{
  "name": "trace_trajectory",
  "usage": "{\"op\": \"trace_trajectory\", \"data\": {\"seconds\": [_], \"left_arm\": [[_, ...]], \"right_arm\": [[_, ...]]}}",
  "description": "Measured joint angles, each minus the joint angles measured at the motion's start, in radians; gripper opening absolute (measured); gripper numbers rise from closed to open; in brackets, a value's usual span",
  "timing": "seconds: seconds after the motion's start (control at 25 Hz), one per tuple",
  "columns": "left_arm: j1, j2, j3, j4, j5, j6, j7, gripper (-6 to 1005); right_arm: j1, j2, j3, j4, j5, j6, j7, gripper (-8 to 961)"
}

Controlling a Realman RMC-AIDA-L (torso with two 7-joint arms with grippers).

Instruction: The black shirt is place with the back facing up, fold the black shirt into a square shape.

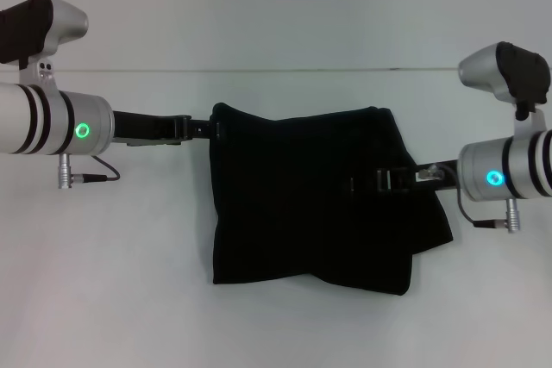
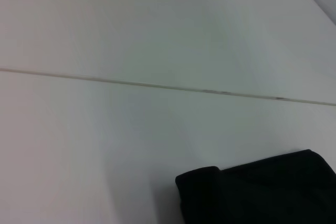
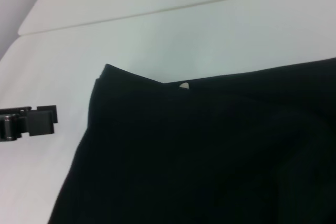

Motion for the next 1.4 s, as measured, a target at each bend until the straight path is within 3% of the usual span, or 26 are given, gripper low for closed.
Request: {"op": "trace_trajectory", "data": {"seconds": [0.28,0.76,0.96,1.4], "left_arm": [[-0.001,0.001,-0.002,0.001,0.000,0.000,0.000,909],[-0.004,0.003,-0.002,0.002,0.000,0.001,0.000,908],[-0.005,0.003,-0.002,0.002,0.000,0.003,0.000,908],[-0.005,0.004,-0.001,0.002,0.000,0.002,0.000,909]], "right_arm": [[0.012,0.014,0.002,-0.007,0.003,-0.012,0.000,493],[0.012,0.017,0.006,-0.008,0.005,-0.007,-0.006,493],[0.004,0.016,0.007,-0.010,0.029,-0.008,-0.045,344],[0.000,0.015,0.010,-0.010,0.045,-0.006,-0.064,114]]}}
